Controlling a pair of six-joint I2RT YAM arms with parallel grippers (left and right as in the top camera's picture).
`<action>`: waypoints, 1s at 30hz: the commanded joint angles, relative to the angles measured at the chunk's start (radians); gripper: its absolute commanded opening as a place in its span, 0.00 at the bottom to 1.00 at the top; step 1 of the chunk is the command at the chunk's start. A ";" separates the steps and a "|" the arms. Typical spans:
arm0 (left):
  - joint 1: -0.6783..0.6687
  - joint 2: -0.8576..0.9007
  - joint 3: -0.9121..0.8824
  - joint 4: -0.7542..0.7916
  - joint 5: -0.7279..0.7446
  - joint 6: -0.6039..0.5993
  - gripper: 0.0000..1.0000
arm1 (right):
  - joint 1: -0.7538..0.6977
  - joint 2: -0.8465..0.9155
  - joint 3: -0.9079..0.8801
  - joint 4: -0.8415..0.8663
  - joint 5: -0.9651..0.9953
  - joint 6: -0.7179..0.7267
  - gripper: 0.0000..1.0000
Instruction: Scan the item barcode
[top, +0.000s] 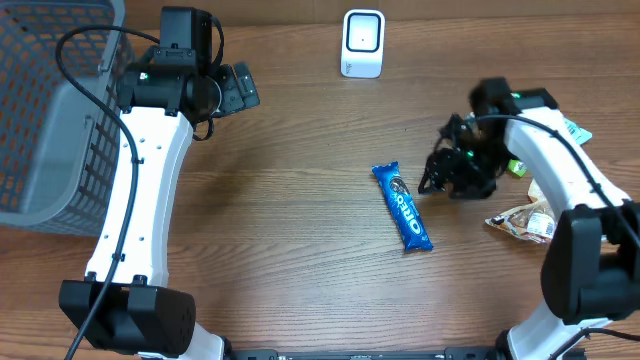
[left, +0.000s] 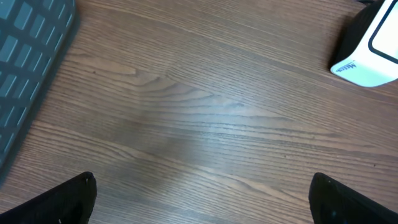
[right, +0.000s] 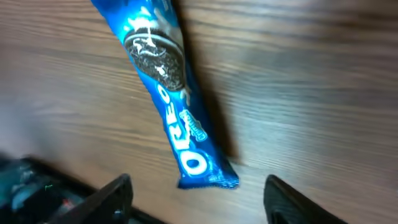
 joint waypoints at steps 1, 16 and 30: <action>-0.002 0.012 0.006 0.000 0.009 -0.006 1.00 | -0.035 -0.021 -0.104 0.057 -0.189 -0.127 0.67; -0.002 0.012 0.006 -0.011 0.009 -0.006 1.00 | -0.043 -0.021 -0.419 0.462 -0.285 -0.085 0.62; -0.002 0.012 0.006 -0.011 0.009 -0.007 1.00 | -0.043 -0.021 -0.486 0.512 -0.327 -0.021 0.04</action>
